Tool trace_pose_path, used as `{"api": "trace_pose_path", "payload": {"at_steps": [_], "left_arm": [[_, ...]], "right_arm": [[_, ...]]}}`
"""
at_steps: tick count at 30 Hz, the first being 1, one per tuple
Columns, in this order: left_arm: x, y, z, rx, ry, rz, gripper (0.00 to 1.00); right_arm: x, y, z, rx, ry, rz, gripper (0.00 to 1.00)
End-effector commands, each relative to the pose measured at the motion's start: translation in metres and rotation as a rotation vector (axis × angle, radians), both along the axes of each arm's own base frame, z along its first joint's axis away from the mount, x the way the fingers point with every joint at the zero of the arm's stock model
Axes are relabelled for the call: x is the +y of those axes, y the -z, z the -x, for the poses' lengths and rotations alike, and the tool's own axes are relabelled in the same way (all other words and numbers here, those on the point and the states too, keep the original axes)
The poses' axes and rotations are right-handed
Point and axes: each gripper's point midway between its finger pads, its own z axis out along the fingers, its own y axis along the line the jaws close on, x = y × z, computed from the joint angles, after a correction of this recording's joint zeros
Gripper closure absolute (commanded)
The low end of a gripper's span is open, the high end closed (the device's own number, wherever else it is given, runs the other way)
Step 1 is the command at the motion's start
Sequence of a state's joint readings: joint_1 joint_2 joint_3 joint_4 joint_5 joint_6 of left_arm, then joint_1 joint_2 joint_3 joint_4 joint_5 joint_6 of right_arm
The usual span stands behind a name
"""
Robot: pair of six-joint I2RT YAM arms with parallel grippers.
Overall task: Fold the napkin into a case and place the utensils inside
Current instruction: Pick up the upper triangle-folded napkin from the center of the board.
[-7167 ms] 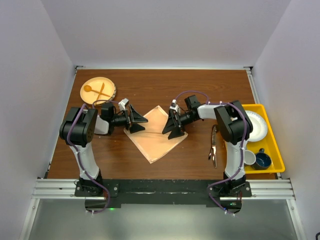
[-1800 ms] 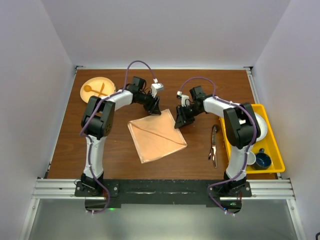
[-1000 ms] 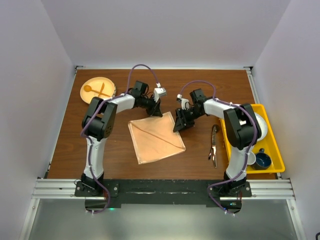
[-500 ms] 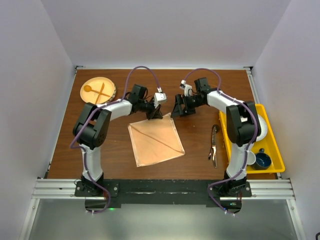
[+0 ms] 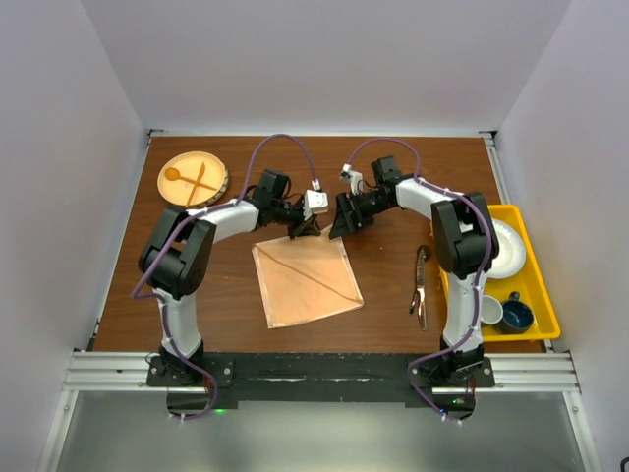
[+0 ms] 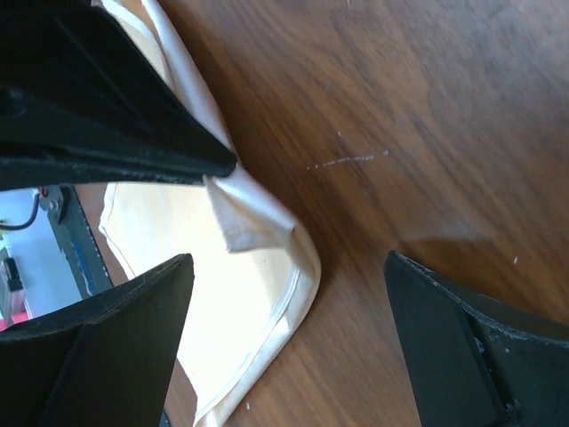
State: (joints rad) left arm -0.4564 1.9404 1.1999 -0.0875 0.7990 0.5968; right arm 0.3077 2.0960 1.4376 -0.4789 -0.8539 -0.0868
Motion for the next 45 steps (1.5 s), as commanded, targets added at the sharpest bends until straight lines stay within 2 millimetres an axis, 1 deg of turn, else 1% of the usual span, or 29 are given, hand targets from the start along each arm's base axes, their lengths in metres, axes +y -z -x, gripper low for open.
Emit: {"api": "trace_pose_path", "payload": {"at_steps": [1, 4, 7, 8, 10, 11, 15, 17, 18, 21, 22, 24, 25, 26, 27, 28, 29, 30, 31, 32, 33, 34, 35, 37, 38, 41, 44, 45], "left_arm": [[-0.01, -0.031, 0.001, -0.124, 0.075, 0.059, 1.0], [-0.01, -0.03, 0.005, -0.132, 0.088, 0.054, 1.0], [-0.012, -0.031, 0.007, -0.137, 0.097, 0.051, 1.0], [-0.012, -0.031, 0.007, -0.14, 0.099, 0.053, 1.0], [-0.013, -0.032, 0.008, -0.144, 0.106, 0.053, 1.0], [-0.014, -0.031, 0.009, -0.143, 0.108, 0.053, 1.0], [-0.014, -0.031, 0.009, -0.147, 0.111, 0.048, 1.0], [-0.014, -0.031, 0.009, -0.144, 0.109, 0.048, 1.0], [-0.015, -0.031, 0.01, -0.144, 0.11, 0.049, 1.0], [-0.016, -0.03, 0.01, -0.144, 0.111, 0.047, 1.0], [-0.016, -0.03, 0.009, -0.143, 0.109, 0.047, 1.0], [-0.015, -0.03, 0.009, -0.137, 0.098, 0.043, 1.0], [-0.015, -0.031, 0.008, -0.137, 0.09, 0.042, 0.97], [-0.014, -0.033, 0.007, -0.133, 0.08, 0.04, 0.91], [-0.012, -0.035, 0.007, -0.109, 0.054, 0.042, 0.79], [-0.009, -0.04, 0.006, -0.102, 0.039, 0.05, 0.73], [0.0, -0.043, 0.001, -0.085, 0.009, 0.057, 0.68], [0.006, -0.046, 0.002, -0.046, -0.019, 0.066, 0.62], [0.011, -0.056, 0.002, -0.035, -0.026, 0.089, 0.58], [0.027, -0.058, -0.002, -0.003, -0.065, 0.09, 0.55], [0.036, -0.063, -0.002, 0.007, -0.083, 0.093, 0.5], [0.051, -0.063, -0.006, 0.02, -0.108, 0.092, 0.48], [0.061, -0.058, 0.0, 0.063, -0.12, 0.07, 0.46], [0.079, -0.054, -0.002, 0.056, -0.126, 0.034, 0.44], [0.084, -0.049, 0.005, 0.084, -0.122, 0.008, 0.43], [0.088, -0.048, 0.003, 0.052, -0.118, -0.017, 0.42], [0.096, -0.038, 0.004, 0.086, -0.125, -0.031, 0.41], [0.099, -0.032, -0.001, 0.089, -0.12, -0.044, 0.4]], "right_arm": [[0.005, -0.003, -0.008, -0.055, -0.061, -0.024, 0.08], [0.01, -0.003, -0.008, -0.051, -0.074, -0.036, 0.1], [0.015, -0.006, -0.008, -0.062, -0.091, -0.044, 0.15], [0.016, -0.007, -0.007, -0.066, -0.096, -0.044, 0.2], [0.017, -0.005, -0.007, -0.058, -0.099, -0.043, 0.25], [0.017, -0.005, -0.006, -0.048, -0.101, -0.046, 0.34], [0.018, -0.006, -0.003, -0.042, -0.119, -0.05, 0.53], [0.017, -0.007, -0.002, -0.039, -0.124, -0.052, 0.58], [0.017, -0.007, -0.001, -0.036, -0.126, -0.055, 0.63], [0.019, -0.011, 0.001, -0.033, -0.132, -0.068, 0.69], [0.019, -0.011, 0.001, -0.03, -0.133, -0.07, 0.74], [0.019, -0.016, 0.001, -0.037, -0.135, -0.075, 0.8], [0.019, -0.017, 0.002, -0.038, -0.134, -0.078, 0.88], [0.019, -0.019, 0.002, -0.042, -0.136, -0.079, 0.92], [0.019, -0.021, 0.003, -0.047, -0.137, -0.082, 0.97], [0.018, -0.022, 0.003, -0.055, -0.136, -0.078, 1.0], [0.018, -0.023, 0.003, -0.069, -0.14, -0.075, 1.0], [0.017, -0.026, 0.004, -0.081, -0.143, -0.076, 1.0], [0.016, -0.026, 0.004, -0.085, -0.144, -0.073, 1.0], [0.016, -0.026, 0.005, -0.095, -0.15, -0.072, 1.0], [0.015, -0.028, 0.005, -0.103, -0.152, -0.073, 1.0], [0.016, -0.028, 0.006, -0.106, -0.153, -0.074, 1.0], [0.016, -0.029, 0.006, -0.113, -0.155, -0.076, 1.0], [0.015, -0.03, 0.005, -0.122, -0.158, -0.075, 1.0], [0.015, -0.03, 0.006, -0.123, -0.16, -0.073, 1.0], [0.015, -0.027, 0.007, -0.118, -0.164, -0.07, 1.0], [0.013, -0.025, 0.006, -0.126, -0.167, -0.056, 1.0], [0.013, -0.026, 0.005, -0.138, -0.17, -0.054, 1.0]]}}
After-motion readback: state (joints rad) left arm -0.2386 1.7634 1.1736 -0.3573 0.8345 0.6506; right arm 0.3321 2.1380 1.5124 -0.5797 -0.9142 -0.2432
